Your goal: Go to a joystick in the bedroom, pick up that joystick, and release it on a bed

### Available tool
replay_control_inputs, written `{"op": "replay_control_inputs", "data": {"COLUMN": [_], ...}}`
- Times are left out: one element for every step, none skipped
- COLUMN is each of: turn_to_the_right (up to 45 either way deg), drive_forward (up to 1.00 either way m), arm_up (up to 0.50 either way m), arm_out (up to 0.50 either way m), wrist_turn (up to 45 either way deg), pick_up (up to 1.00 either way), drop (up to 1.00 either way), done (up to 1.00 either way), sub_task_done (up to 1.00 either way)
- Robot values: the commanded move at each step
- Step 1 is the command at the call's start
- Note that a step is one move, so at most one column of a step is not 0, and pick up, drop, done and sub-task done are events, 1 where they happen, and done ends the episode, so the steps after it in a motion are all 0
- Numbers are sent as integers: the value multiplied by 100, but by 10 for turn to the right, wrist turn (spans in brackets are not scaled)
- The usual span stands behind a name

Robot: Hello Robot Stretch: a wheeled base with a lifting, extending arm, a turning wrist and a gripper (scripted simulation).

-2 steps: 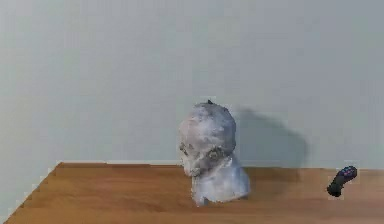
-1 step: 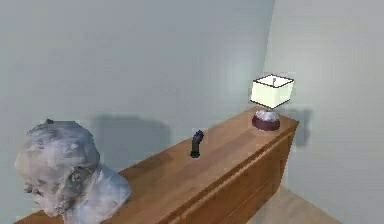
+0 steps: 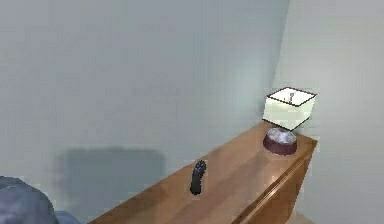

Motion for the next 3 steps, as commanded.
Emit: {"op": "replay_control_inputs", "data": {"turn_to_the_right": [-450, -360, 0], "drive_forward": [0, 0, 0], "arm_up": [0, 0, 50], "arm_out": [0, 0, 0], "wrist_turn": [0, 0, 0], "pick_up": [0, 0, 0], "drop": [0, 0, 0], "done": [0, 0, 0], "sub_task_done": [0, 0, 0]}}
